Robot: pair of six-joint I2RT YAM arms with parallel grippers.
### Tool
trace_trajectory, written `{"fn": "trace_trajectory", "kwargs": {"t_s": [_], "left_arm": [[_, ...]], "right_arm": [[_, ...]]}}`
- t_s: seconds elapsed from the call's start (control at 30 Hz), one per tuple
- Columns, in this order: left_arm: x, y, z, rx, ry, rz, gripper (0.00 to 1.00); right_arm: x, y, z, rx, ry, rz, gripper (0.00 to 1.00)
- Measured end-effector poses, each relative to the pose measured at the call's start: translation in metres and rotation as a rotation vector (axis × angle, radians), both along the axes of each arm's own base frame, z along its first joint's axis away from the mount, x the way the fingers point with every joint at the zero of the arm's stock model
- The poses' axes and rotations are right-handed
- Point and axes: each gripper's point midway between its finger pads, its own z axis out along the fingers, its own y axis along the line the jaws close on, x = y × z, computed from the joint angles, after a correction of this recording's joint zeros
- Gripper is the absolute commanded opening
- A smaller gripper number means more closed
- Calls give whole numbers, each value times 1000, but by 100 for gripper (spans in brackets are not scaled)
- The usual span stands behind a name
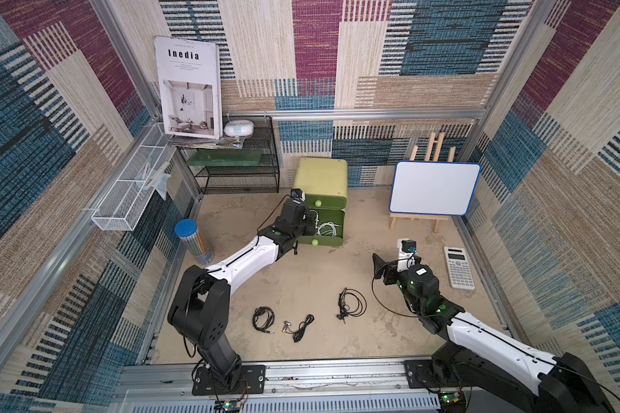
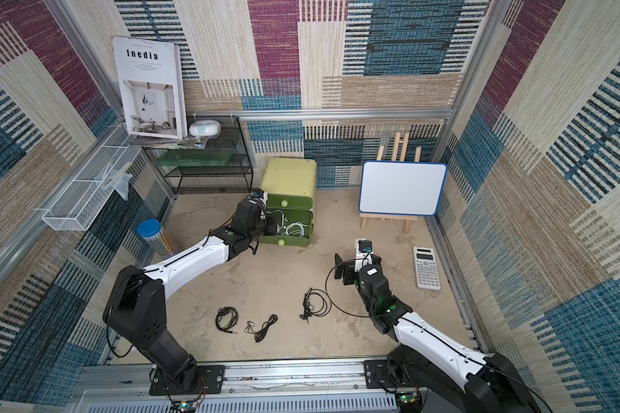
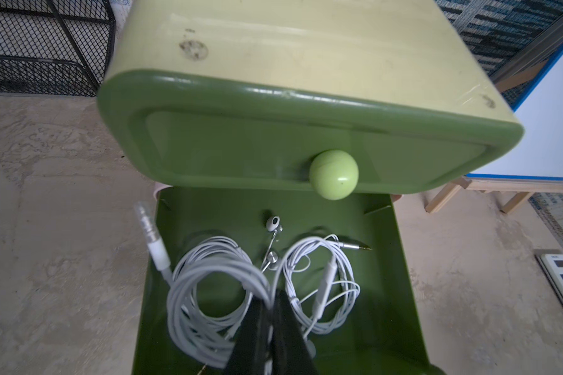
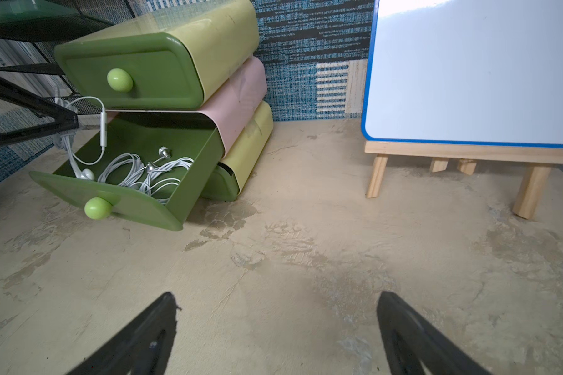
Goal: Place the wired earphones into the drawer by color
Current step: Place the wired earphones in the drawer.
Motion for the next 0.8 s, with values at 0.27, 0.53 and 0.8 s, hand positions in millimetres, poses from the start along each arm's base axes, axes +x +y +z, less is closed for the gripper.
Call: {"fn": "trace_trajectory", "kwargs": {"t_s": [0.27,0.53,0.8], "left_arm": [[-11,3,15,-26,-13,-12,53],[-46,18,23,-90,-20,-1,75],[-86,34,17,-242,-15,40,78]], "right_arm": [[0,0,0,1,0,0,99],[0,0,0,1,0,1,99],[0,1,0,6,1,6,99]]}}
